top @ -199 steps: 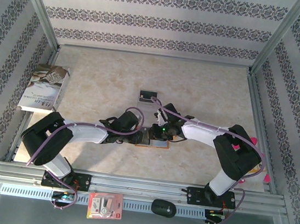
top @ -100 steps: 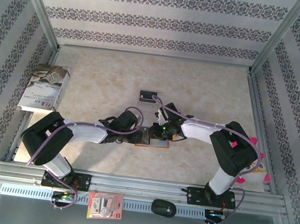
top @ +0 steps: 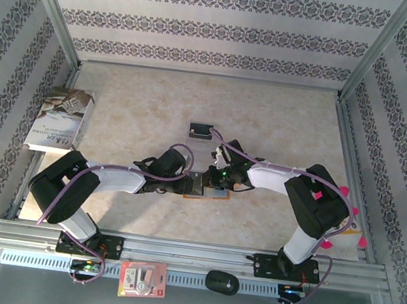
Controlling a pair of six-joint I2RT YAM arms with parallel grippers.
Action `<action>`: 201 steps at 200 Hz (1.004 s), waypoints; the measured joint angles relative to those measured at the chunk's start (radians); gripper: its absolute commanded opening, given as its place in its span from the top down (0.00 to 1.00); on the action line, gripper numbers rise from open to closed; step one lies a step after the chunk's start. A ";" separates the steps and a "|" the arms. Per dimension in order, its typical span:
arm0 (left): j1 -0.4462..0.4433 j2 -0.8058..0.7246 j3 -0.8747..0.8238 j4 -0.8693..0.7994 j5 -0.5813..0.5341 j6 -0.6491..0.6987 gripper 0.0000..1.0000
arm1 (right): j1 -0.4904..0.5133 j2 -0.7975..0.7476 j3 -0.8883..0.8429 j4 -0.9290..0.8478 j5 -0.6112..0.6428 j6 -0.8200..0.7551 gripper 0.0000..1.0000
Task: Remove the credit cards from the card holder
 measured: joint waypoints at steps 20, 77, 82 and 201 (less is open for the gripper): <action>0.000 0.001 0.000 0.000 0.001 0.000 0.70 | -0.004 -0.001 -0.009 0.018 -0.012 0.012 0.86; 0.006 0.002 0.001 0.000 0.008 0.000 0.70 | -0.011 -0.008 -0.033 0.056 -0.026 0.034 1.00; 0.006 0.002 0.001 0.000 0.009 0.000 0.70 | -0.011 -0.011 -0.037 0.062 -0.024 0.034 1.00; 0.006 0.004 0.001 0.036 0.015 0.000 0.64 | 0.037 -0.153 -0.054 -0.077 0.173 -0.066 0.63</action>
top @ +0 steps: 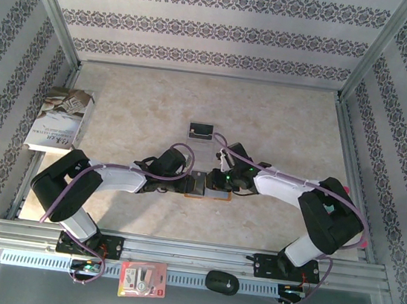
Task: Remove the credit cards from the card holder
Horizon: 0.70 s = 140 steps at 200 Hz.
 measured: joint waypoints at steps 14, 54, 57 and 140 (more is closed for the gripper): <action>0.000 -0.005 0.000 -0.001 0.004 0.000 0.61 | 0.029 -0.023 0.012 -0.026 0.044 -0.033 0.58; 0.000 -0.017 -0.001 -0.013 -0.004 0.000 0.59 | 0.092 -0.032 0.076 -0.093 0.193 -0.138 0.55; 0.000 -0.017 -0.001 -0.013 -0.005 0.000 0.59 | 0.092 -0.029 0.078 -0.097 0.201 -0.145 0.55; 0.000 -0.008 -0.001 -0.012 -0.012 0.000 0.62 | 0.123 0.058 0.124 -0.148 0.285 -0.244 0.53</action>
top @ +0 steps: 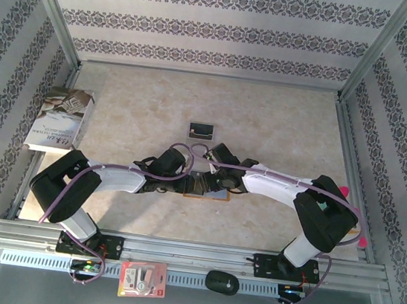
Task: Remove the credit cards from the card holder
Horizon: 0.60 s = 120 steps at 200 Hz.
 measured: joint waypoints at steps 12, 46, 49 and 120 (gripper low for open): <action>0.000 0.000 0.000 0.000 0.000 0.000 0.62 | 0.012 0.010 0.001 0.000 0.007 -0.006 0.53; 0.000 0.000 0.000 0.000 0.000 0.000 0.62 | 0.033 0.037 0.010 -0.001 0.024 -0.018 0.53; 0.000 0.000 0.000 0.000 0.000 0.000 0.62 | 0.033 0.038 0.010 -0.001 0.026 -0.018 0.53; 0.000 0.000 -0.002 0.002 0.000 0.000 0.62 | 0.040 0.066 0.027 -0.008 0.079 -0.017 0.53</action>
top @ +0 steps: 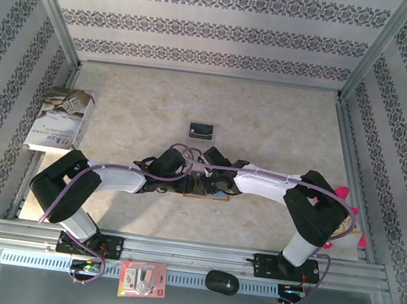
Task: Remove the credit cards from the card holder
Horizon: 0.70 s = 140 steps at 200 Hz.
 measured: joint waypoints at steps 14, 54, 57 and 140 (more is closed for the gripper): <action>0.000 0.000 0.000 0.001 0.000 0.000 0.62 | 0.006 0.000 -0.001 0.000 0.014 0.004 0.53; 0.000 0.000 -0.003 0.005 0.000 0.000 0.61 | 0.013 -0.005 -0.011 0.000 0.061 0.026 0.53; 0.000 0.000 -0.003 0.005 0.000 0.000 0.61 | 0.014 -0.007 -0.014 0.001 0.066 0.027 0.53; 0.000 -0.002 -0.010 0.016 0.000 0.000 0.62 | 0.013 -0.153 -0.046 -0.071 0.164 0.034 0.52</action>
